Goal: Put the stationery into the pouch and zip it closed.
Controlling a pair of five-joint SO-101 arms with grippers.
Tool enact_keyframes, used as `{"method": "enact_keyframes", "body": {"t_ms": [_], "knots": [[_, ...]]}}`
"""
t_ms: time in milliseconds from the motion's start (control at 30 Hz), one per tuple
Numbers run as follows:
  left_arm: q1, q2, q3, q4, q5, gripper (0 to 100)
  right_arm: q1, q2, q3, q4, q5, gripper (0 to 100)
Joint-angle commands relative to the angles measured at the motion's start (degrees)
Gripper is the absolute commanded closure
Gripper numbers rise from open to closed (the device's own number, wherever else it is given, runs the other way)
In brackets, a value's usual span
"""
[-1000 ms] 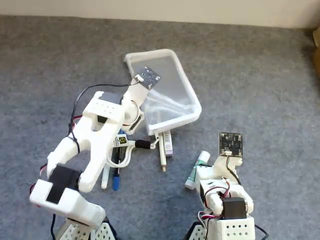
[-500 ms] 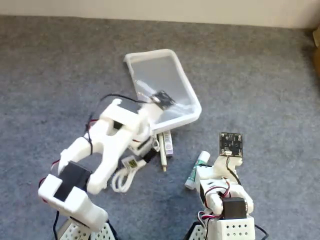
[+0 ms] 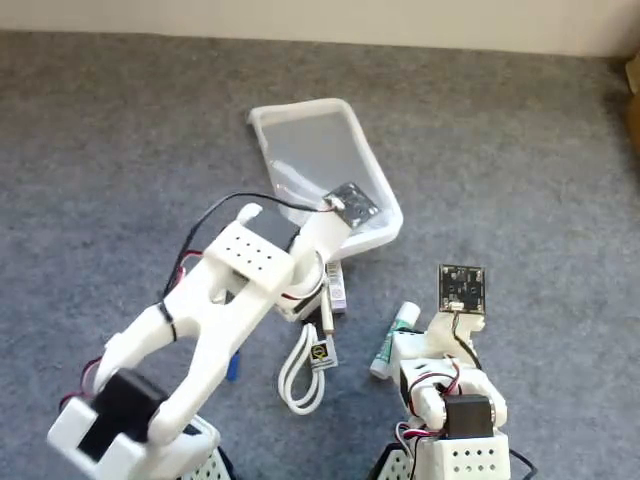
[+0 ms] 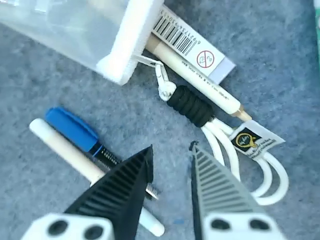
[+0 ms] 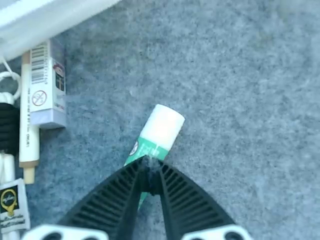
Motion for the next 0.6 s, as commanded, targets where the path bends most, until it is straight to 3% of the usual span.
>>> {"method": "enact_keyframes", "body": {"t_ms": [0,200,367,567], "knots": [[-4.53,-8.22,-2.59,3.52,1.85,88,4.79,-0.48,1.89,0.57,-0.53,99.3],[-14.73,-15.08,2.24,3.6,1.93,88,3.3,-0.48,-5.67,3.82,-0.53,99.3],[-19.65,-25.63,13.05,-0.97,1.67,88,-0.48,-0.4,-14.73,7.16,-0.53,99.3],[-31.16,-37.23,20.97,-5.98,1.93,88,-5.41,-0.4,-20.09,7.34,-0.88,99.3]]}}
